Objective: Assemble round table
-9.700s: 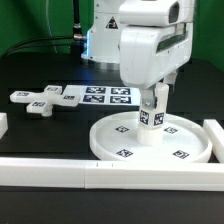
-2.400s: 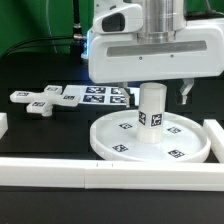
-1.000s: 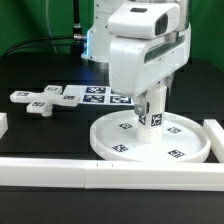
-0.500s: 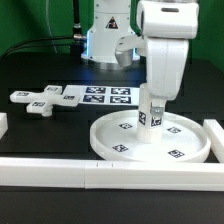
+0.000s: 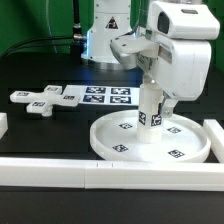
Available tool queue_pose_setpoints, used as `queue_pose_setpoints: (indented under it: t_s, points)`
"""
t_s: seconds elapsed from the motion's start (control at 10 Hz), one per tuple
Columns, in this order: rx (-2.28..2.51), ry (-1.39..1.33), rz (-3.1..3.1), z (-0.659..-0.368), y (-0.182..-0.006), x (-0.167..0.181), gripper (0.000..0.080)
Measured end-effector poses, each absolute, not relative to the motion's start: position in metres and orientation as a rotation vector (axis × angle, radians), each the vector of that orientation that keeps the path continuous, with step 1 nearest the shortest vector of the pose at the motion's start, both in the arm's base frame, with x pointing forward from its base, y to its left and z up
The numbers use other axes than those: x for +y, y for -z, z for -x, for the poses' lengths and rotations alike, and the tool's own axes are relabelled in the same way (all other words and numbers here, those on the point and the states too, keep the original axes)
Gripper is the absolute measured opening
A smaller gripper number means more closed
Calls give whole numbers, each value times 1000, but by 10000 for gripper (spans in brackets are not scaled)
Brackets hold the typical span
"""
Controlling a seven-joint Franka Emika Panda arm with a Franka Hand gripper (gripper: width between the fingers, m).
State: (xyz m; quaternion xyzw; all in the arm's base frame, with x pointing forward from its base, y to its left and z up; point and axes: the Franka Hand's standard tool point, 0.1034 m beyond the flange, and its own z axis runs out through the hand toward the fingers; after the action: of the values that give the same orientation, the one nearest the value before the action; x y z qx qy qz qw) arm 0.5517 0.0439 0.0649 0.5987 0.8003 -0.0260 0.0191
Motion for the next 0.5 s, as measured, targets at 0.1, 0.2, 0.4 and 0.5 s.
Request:
queue_pose_setpoints:
  t_s: [0.1, 0.2, 0.4, 0.5]
  points:
    - [2530, 89, -1789, -551, -64, 43, 649]
    - [2567, 97, -1731, -551, -64, 42, 649]
    - [2560, 102, -1745, -550, -63, 35, 630]
    - [2556, 103, -1749, -550, -63, 35, 456]
